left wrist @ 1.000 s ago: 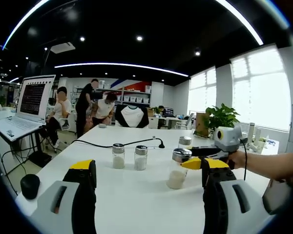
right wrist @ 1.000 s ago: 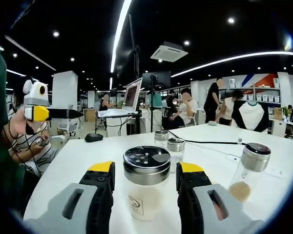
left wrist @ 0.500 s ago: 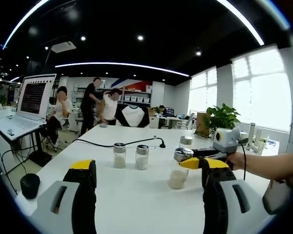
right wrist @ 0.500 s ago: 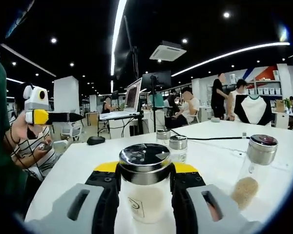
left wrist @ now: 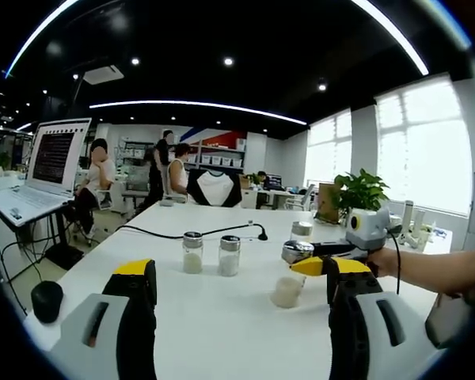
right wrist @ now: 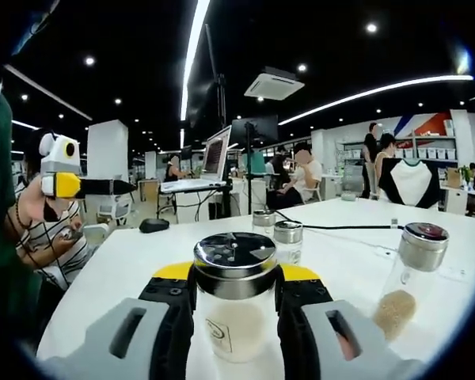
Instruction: Rotate the seasoning bottle until the label or dispensing opening points toward the visible target arrow and the bottle remains upright within the marked orientation range
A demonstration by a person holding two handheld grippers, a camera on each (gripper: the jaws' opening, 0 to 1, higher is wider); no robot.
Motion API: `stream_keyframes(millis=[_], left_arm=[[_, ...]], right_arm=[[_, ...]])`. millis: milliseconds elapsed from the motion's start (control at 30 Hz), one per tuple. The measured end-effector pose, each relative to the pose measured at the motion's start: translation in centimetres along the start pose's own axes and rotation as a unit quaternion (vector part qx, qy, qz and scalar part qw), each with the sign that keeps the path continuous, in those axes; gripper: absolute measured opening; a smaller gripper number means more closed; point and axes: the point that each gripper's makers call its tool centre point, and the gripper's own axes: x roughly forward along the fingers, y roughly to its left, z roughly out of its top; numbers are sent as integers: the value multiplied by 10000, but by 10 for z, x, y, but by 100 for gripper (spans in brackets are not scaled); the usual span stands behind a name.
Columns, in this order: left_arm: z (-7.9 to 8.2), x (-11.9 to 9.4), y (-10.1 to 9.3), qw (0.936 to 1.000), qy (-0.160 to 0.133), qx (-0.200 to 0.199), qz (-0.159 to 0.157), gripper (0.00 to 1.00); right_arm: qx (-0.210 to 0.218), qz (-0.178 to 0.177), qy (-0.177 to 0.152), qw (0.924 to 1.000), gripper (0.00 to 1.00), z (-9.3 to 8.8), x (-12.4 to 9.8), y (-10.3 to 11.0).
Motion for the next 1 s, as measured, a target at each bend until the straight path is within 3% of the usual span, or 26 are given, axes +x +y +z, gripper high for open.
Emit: stream_keyframes(millis=[667,1000], left_arm=[[-5,1,-2,10000,65,-23,-39,94],[-4,1,-1,10000,61,-16,-30,94]], right_arm=[[-12,-396,14,9992,37,-1,0,1],[29,-756,12,9971,37,-1,1,1]])
